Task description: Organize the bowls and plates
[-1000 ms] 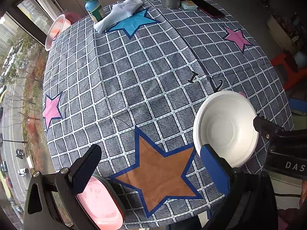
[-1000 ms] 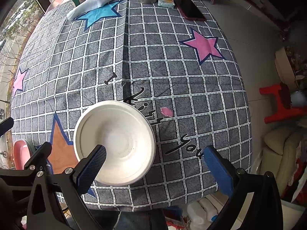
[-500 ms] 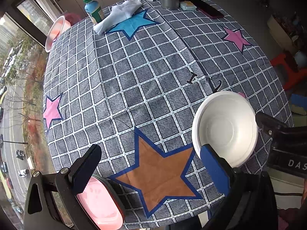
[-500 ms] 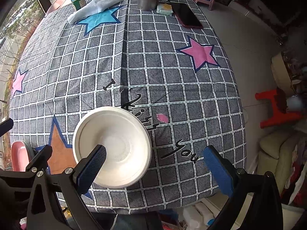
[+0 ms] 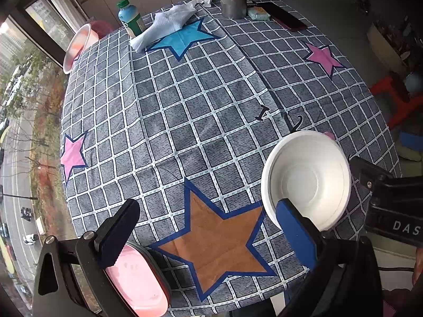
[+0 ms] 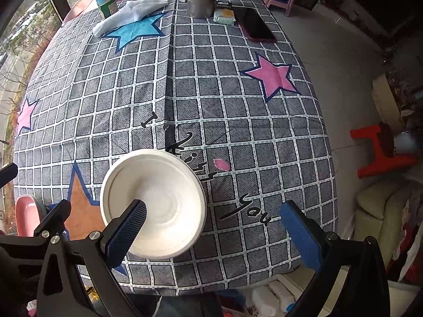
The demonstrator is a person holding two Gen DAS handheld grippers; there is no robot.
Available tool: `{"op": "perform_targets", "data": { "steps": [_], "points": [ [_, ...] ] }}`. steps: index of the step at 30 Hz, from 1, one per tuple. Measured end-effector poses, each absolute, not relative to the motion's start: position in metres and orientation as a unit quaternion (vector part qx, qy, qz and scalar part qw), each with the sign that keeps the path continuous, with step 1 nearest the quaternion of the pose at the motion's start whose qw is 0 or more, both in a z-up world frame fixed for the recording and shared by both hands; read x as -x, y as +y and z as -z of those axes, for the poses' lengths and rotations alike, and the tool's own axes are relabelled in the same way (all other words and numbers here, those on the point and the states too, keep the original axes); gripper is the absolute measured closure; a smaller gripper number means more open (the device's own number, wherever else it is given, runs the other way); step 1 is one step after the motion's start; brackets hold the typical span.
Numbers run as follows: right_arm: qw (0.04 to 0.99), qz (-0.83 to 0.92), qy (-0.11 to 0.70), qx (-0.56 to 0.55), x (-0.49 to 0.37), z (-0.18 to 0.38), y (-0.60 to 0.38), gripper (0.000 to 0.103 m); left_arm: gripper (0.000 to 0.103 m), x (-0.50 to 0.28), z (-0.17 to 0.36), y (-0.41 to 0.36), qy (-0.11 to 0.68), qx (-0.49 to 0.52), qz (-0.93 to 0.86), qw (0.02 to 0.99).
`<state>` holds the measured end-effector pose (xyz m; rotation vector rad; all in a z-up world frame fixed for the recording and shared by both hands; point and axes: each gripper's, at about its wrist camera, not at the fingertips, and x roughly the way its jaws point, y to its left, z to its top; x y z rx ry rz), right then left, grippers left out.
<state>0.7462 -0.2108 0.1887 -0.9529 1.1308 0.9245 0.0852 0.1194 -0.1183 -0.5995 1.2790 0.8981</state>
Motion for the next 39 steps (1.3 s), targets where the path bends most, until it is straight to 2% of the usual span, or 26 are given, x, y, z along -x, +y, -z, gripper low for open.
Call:
{"op": "perform_targets", "data": {
  "steps": [39],
  "points": [
    [0.640, -0.392, 0.523, 0.404, -0.7537, -0.1821, -0.2181, 0.001, 0.000, -0.0844, 0.1153, 0.1200, 0.562, 0.272, -0.403, 0.669]
  ]
}}
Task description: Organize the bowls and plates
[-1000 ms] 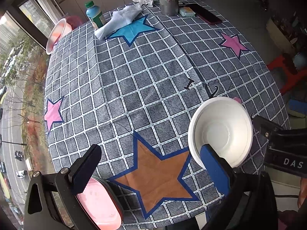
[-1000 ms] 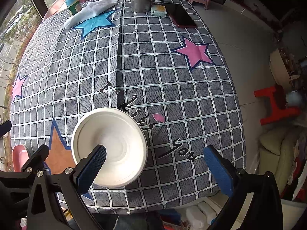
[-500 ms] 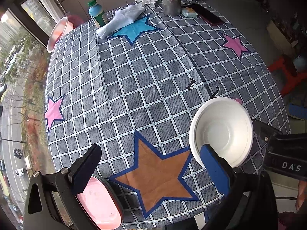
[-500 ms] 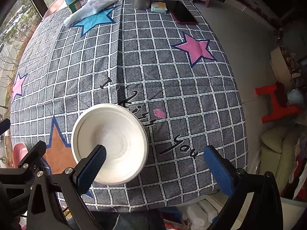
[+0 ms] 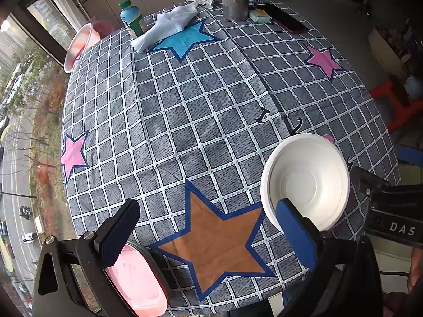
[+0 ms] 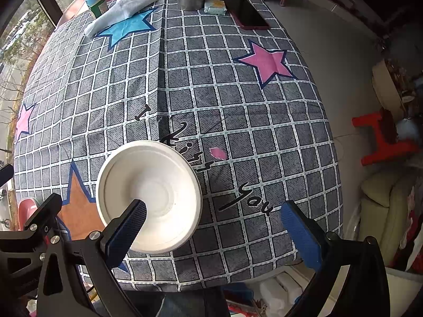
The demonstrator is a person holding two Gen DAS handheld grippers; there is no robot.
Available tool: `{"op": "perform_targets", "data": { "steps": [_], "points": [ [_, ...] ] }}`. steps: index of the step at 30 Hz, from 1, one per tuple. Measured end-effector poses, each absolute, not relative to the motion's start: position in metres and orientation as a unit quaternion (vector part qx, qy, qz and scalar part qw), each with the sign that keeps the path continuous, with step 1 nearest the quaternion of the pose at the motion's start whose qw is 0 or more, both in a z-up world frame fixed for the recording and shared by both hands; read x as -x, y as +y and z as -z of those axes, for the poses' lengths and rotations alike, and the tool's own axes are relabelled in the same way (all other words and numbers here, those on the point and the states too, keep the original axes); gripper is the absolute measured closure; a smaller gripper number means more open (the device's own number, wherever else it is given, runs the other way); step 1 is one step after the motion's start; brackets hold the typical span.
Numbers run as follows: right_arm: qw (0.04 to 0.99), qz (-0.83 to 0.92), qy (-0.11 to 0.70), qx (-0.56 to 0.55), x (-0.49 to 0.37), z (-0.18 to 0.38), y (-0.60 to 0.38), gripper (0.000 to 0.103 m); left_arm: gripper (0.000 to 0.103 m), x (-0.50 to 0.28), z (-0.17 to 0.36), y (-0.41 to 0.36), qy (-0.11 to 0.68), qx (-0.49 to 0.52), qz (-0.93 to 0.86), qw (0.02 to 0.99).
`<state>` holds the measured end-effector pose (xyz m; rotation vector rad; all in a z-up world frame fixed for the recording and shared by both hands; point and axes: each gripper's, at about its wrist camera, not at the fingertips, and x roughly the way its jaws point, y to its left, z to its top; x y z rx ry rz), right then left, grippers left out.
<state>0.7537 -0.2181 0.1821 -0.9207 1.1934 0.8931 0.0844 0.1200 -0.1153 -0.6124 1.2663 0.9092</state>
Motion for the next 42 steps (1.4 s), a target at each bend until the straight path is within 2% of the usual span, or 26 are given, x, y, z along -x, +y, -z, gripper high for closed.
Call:
{"op": "perform_targets", "data": {
  "steps": [17, 22, 37, 42],
  "points": [
    [0.636, -0.387, 0.529, 0.407, -0.759, -0.176, -0.218, 0.001, 0.000, -0.090, 0.124, 0.122, 0.572, 0.276, -0.392, 0.665],
    [0.631, -0.381, 0.540, 0.407, -0.764, -0.169, -0.219, 0.001, 0.000, -0.094, 0.141, 0.124, 0.585, 0.306, -0.373, 0.652],
    [0.563, -0.356, 0.624, 0.409, -0.792, -0.089, -0.216, 0.001, 0.000, -0.121, 0.209, 0.138, 0.622, 0.360, -0.366, 0.591],
    [0.546, -0.368, 0.625, 0.419, -0.792, -0.069, -0.210, 0.001, 0.001, -0.119, 0.229, 0.137, 0.630, 0.386, -0.361, 0.569]
  ]
}}
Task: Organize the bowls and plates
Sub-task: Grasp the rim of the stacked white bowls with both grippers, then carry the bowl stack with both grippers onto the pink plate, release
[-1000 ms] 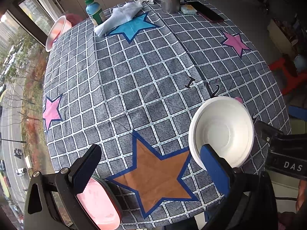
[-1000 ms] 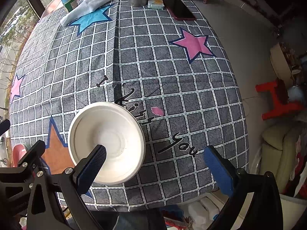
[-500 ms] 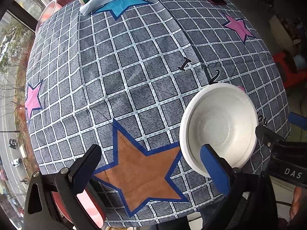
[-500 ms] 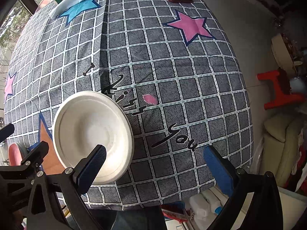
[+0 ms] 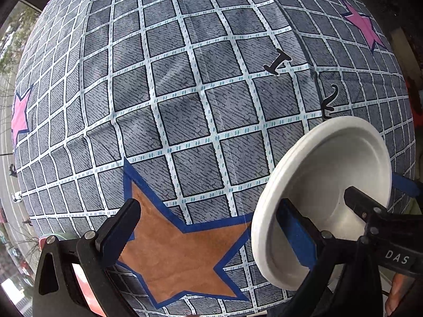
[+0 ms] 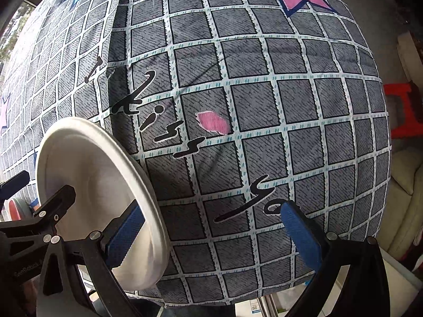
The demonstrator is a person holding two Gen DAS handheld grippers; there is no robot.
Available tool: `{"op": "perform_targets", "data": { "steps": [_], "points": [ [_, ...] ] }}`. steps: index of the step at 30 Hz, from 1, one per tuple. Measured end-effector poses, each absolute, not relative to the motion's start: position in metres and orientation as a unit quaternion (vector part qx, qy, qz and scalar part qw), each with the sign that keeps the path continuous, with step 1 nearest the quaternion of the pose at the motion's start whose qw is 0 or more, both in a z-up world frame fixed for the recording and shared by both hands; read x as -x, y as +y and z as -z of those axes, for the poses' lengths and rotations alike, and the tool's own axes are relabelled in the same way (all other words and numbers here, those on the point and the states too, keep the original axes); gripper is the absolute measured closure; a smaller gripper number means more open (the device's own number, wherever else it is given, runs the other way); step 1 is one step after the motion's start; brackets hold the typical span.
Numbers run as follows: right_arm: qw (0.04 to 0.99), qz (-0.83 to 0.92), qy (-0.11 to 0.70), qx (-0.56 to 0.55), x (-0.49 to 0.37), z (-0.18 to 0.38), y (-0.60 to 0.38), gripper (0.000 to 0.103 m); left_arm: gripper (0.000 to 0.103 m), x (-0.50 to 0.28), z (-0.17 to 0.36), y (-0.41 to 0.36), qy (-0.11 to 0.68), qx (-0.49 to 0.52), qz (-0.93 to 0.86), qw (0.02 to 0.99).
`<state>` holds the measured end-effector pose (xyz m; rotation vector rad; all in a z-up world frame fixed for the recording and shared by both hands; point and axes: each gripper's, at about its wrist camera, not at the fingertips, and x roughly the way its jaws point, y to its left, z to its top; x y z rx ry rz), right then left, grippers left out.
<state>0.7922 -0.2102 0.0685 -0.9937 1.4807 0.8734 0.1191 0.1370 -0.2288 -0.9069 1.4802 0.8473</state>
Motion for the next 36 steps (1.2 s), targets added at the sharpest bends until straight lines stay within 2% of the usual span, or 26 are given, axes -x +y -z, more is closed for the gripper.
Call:
{"op": "perform_targets", "data": {
  "steps": [3, 6, 8, 9, 11, 12, 13, 14, 16, 20, 24, 36],
  "points": [
    [0.541, -0.374, 0.629, 0.415, -0.789, -0.062, -0.209, 0.001, 0.002, -0.119, 0.231, 0.133, 0.626, 0.395, -0.358, 0.569],
    [0.525, -0.364, 0.660, 0.396, -0.788, -0.048, -0.216, 0.001, 0.009, -0.123, 0.235, 0.128, 0.627, 0.402, -0.338, 0.576],
    [0.528, -0.360, 0.664, 0.389, -0.787, -0.046, -0.224, 0.002, 0.022, -0.127, 0.234, 0.124, 0.622, 0.408, -0.324, 0.584],
    [0.529, -0.363, 0.662, 0.388, -0.785, -0.048, -0.225, 0.009, 0.026, -0.133, 0.232, 0.121, 0.619, 0.413, -0.315, 0.589],
    [0.521, -0.377, 0.664, 0.380, -0.777, -0.054, -0.227, 0.034, 0.046, -0.146, 0.232, 0.115, 0.616, 0.420, -0.297, 0.597],
    [0.519, -0.381, 0.663, 0.381, -0.772, -0.055, -0.226, 0.039, 0.051, -0.151, 0.232, 0.113, 0.615, 0.425, -0.286, 0.600],
    [0.515, -0.387, 0.664, 0.380, -0.765, -0.057, -0.223, 0.050, 0.059, -0.155, 0.231, 0.110, 0.614, 0.427, -0.281, 0.602],
    [0.509, -0.393, 0.665, 0.380, -0.760, -0.057, -0.222, 0.059, 0.064, -0.158, 0.230, 0.108, 0.613, 0.428, -0.276, 0.604],
    [0.497, -0.399, 0.671, 0.379, -0.751, -0.057, -0.218, 0.070, 0.071, -0.167, 0.230, 0.102, 0.612, 0.433, -0.265, 0.606],
    [0.497, -0.385, 0.680, 0.377, -0.743, -0.056, -0.217, 0.071, 0.071, -0.166, 0.229, 0.088, 0.613, 0.429, -0.260, 0.611],
    [0.487, -0.390, 0.674, 0.396, -0.722, -0.058, -0.210, 0.071, 0.071, -0.134, 0.232, 0.072, 0.609, 0.435, -0.268, 0.607],
    [0.436, -0.443, 0.641, 0.450, -0.605, -0.071, -0.189, 0.070, 0.071, -0.041, 0.216, 0.056, 0.558, 0.478, -0.345, 0.584]
  ]
}}
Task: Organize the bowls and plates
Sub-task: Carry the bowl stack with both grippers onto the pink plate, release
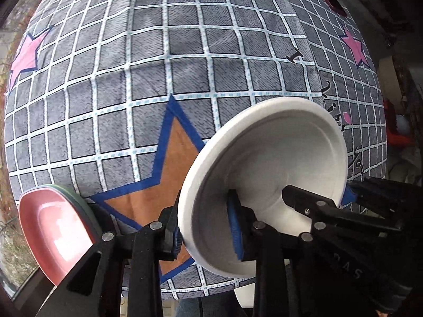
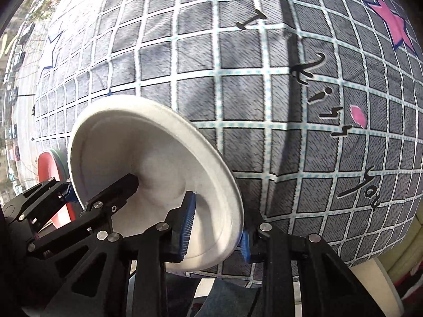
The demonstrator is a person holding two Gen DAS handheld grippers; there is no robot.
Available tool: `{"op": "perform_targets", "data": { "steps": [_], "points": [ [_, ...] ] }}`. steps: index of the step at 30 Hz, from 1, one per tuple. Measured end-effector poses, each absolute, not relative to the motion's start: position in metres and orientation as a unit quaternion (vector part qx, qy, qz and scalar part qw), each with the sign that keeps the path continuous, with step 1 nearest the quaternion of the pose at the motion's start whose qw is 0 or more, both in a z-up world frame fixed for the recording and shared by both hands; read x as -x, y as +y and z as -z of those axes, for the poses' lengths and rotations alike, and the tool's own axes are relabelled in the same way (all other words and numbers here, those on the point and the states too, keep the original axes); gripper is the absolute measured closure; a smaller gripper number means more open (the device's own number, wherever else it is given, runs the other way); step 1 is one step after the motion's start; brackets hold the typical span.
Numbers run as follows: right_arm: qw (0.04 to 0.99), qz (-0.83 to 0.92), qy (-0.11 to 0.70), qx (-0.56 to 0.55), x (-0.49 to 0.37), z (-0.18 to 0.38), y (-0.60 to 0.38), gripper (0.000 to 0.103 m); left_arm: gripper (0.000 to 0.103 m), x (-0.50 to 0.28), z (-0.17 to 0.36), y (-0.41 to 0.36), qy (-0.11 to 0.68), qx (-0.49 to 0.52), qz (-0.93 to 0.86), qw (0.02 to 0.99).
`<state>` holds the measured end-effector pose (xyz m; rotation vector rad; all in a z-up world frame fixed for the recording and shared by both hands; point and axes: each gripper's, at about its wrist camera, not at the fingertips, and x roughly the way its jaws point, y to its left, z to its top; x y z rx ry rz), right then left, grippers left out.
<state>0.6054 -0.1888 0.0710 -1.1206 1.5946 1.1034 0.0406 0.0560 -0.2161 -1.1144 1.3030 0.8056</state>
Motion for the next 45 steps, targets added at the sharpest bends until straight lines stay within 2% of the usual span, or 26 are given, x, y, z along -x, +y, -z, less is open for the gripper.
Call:
{"op": "perform_targets", "data": {
  "steps": [17, 26, 33, 36, 38, 39, 41, 43, 45],
  "points": [
    [0.364, -0.545, 0.542, 0.526, -0.403, -0.116, -0.144, 0.070, 0.072, 0.125, 0.155, 0.063, 0.463, 0.516, -0.479, 0.539],
    [0.310, -0.573, 0.507, 0.564, -0.314, -0.091, -0.150, 0.070, 0.072, 0.184, 0.167, 0.042, 0.435, 0.557, -0.518, 0.483],
    [0.293, -0.569, 0.493, 0.589, -0.265, -0.061, -0.145, 0.070, 0.071, 0.197, 0.187, 0.037, 0.427, 0.577, -0.521, 0.462],
    [0.299, -0.572, 0.478, 0.595, -0.255, -0.057, -0.145, 0.070, 0.060, 0.198, 0.187, 0.036, 0.435, 0.565, -0.535, 0.454],
    [0.306, -0.576, 0.467, 0.598, -0.253, -0.062, -0.151, 0.069, 0.040, 0.199, 0.185, 0.036, 0.437, 0.557, -0.545, 0.450],
    [0.310, -0.576, 0.462, 0.599, -0.248, -0.066, -0.149, 0.068, 0.037, 0.201, 0.183, 0.036, 0.437, 0.553, -0.550, 0.448],
    [0.325, -0.574, 0.452, 0.601, -0.237, -0.066, -0.150, 0.046, 0.026, 0.205, 0.183, 0.035, 0.436, 0.552, -0.552, 0.448],
    [0.332, -0.578, 0.453, 0.591, -0.240, -0.069, -0.145, 0.038, 0.020, 0.208, 0.179, 0.035, 0.431, 0.552, -0.551, 0.454],
    [0.330, -0.582, 0.464, 0.581, -0.245, -0.069, -0.142, 0.026, 0.019, 0.206, 0.173, 0.035, 0.432, 0.543, -0.552, 0.462]
  ]
}}
